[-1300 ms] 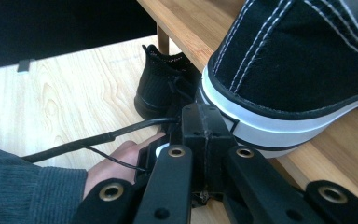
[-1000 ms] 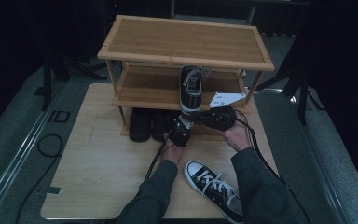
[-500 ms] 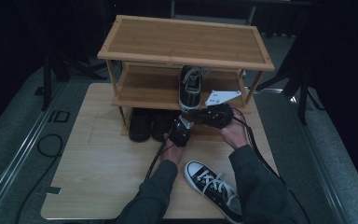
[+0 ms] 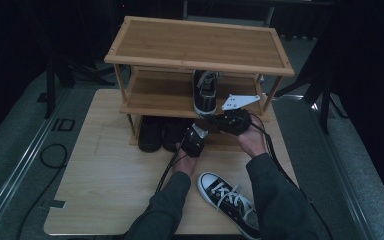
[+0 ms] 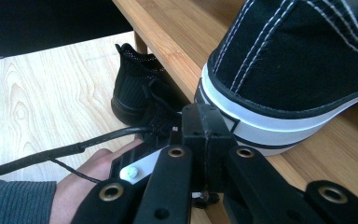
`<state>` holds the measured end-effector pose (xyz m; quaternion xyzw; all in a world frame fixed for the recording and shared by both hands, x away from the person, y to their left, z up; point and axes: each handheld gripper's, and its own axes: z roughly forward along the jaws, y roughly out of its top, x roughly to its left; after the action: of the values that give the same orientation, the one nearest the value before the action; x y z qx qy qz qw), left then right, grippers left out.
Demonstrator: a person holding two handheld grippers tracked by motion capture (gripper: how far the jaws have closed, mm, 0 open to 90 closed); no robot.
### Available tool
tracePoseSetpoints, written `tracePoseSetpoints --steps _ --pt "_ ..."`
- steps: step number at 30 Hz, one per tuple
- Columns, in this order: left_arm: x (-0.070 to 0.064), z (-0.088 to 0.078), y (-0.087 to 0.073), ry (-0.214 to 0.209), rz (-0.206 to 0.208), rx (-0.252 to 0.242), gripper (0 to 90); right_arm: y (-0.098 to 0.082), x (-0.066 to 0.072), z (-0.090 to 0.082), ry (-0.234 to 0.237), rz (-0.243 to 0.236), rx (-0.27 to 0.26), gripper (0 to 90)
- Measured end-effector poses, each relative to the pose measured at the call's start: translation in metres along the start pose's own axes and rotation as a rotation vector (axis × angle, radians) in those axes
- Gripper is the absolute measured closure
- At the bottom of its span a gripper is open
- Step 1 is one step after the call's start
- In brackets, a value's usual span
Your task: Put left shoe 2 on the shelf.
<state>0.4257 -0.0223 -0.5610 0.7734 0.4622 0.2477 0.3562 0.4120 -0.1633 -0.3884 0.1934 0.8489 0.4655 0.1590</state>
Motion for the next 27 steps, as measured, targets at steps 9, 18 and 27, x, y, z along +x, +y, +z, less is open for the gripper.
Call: tracePoseSetpoints --steps 9,18,27 --pt "0.001 0.0 0.0 -0.006 -0.003 0.003 90.0 -0.001 0.0 -0.003 0.008 0.001 0.008 83.5" --pt "0.0 0.0 0.0 0.004 0.008 0.002 90.0 -0.005 -0.001 -0.016 0.008 -0.006 0.041 78.8" --pt "-0.001 0.0 0.0 0.005 0.007 0.001 89.9 -0.008 0.009 -0.023 0.022 -0.054 0.151 68.8"
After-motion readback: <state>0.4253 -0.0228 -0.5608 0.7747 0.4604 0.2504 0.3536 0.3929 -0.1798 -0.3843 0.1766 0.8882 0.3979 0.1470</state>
